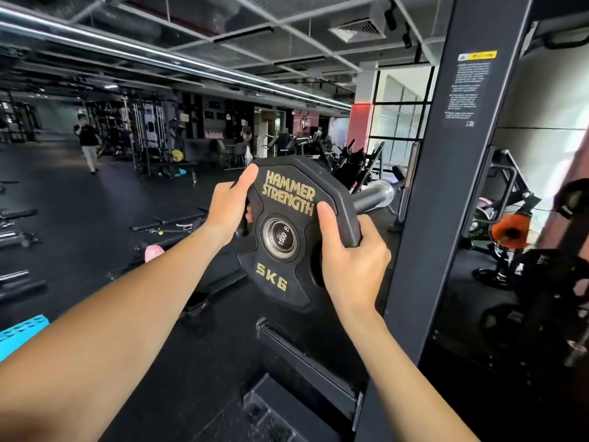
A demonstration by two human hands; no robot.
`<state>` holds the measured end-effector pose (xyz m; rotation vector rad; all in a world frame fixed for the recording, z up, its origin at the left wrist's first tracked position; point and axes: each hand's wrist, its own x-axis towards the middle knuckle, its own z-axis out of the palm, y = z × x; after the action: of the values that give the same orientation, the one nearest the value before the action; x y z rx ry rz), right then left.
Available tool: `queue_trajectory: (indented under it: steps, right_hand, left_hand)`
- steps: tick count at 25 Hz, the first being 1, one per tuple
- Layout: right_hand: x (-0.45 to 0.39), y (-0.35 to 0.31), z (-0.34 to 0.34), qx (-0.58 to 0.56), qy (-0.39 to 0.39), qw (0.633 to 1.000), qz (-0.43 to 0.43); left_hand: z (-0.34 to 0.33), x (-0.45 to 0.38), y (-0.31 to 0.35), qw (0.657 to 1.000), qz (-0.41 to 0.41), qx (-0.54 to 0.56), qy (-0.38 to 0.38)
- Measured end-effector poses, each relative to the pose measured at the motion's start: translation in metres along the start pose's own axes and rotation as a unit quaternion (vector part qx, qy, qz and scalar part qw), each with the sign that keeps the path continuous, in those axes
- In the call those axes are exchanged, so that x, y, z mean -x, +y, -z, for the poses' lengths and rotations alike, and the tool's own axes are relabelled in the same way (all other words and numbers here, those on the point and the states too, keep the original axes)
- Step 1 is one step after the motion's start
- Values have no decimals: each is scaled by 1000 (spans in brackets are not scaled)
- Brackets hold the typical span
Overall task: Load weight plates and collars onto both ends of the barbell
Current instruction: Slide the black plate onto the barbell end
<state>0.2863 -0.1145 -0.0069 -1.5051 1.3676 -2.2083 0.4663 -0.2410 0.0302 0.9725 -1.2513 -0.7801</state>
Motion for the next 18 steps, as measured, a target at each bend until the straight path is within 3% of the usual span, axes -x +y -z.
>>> queue_trajectory:
  steps: [5, 8, 12, 18]
  right_hand:
    - [3, 6, 1, -17, -12, 1000, -7]
    - [-19, -4, -2, 27, -41, 999, 15]
    - [-39, -32, -2, 138, -105, 985, -17]
    - [-40, -28, 0, 120, -121, 985, -17]
  left_hand:
    - [-1, -8, -2, 1000, -18, 1, 8]
    - [-2, -2, -15, 999, 26, 21, 28]
    - [-3, 24, -20, 993, 100, 66, 15]
    - [1, 18, -26, 989, 115, 86, -32]
